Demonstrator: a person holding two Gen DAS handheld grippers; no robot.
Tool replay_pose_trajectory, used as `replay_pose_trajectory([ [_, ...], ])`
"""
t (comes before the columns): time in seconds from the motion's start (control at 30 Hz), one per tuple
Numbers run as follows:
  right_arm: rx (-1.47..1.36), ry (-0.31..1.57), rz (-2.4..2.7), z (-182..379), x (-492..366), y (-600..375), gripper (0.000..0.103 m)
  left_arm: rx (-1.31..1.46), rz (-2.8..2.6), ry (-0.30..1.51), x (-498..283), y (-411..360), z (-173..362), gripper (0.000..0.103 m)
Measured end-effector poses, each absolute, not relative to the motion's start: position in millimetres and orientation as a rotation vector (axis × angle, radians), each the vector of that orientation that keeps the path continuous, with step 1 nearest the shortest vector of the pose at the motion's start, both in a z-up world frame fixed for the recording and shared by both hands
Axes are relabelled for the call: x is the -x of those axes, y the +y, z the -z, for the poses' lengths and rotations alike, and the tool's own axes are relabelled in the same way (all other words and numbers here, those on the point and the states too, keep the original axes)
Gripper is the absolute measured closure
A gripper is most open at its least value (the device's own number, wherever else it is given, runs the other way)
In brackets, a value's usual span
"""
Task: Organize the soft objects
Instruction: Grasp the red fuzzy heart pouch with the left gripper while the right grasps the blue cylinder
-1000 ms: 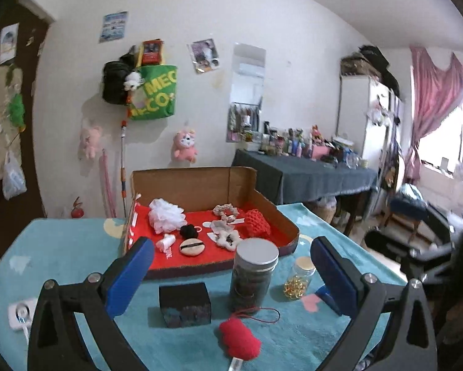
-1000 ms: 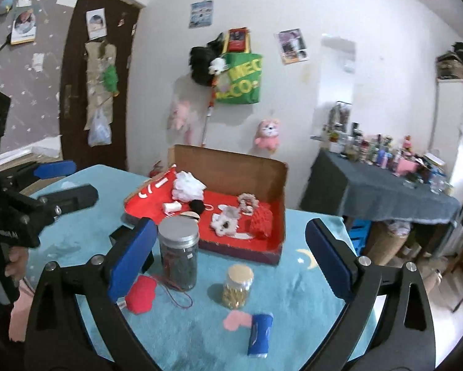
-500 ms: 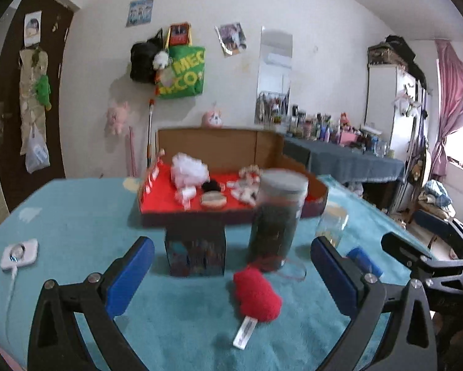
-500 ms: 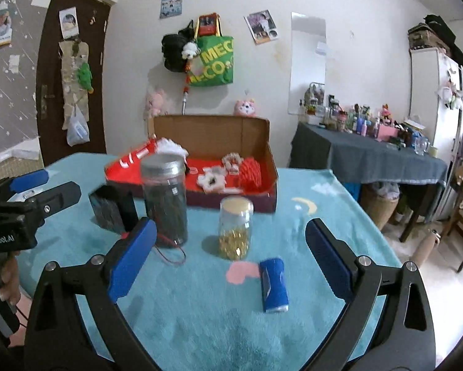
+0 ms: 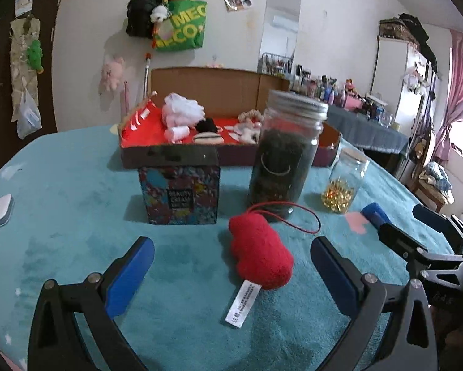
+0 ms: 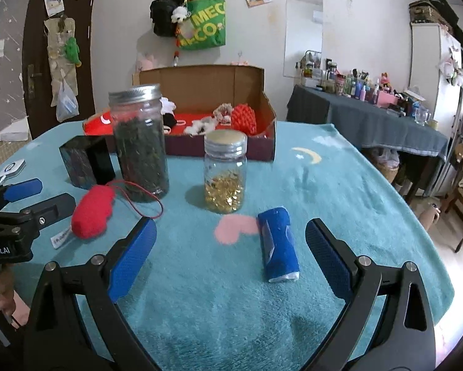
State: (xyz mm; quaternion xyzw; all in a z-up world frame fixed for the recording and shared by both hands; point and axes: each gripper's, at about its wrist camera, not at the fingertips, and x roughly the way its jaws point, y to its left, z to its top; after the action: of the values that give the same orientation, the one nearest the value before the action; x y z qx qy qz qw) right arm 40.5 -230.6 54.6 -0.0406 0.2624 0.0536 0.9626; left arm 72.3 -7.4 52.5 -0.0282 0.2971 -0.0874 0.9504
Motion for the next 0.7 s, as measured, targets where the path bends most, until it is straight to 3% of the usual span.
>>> replay_pose_trajectory([
  [0.23, 0.051, 0.614, -0.102, -51, -61, -249, 0.004, 0.02, 0.2, 0.683, -93, -20, -54, 0.002],
  [0.47, 0.002, 0.744, -0.101, -41, -87, -272, 0.006, 0.033, 0.268, 0.823, -119, -26, -38, 0.045],
  [0.5, -0.003, 0.754, -0.103, -40, -89, -274, 0.012, 0.051, 0.29, 0.839, -121, -25, -35, 0.048],
  [0.6, -0.02, 0.791, -0.133, -34, -89, -275, 0.051, 0.047, 0.316, 0.832, -117, -26, -38, 0.057],
  [0.67, -0.003, 0.79, -0.124, -32, -86, -274, 0.063, 0.025, 0.319, 0.822, -114, -28, -40, 0.058],
  [0.7, 0.005, 0.782, -0.132, -33, -84, -272, 0.076, 0.013, 0.323, 0.817, -111, -29, -41, 0.059],
])
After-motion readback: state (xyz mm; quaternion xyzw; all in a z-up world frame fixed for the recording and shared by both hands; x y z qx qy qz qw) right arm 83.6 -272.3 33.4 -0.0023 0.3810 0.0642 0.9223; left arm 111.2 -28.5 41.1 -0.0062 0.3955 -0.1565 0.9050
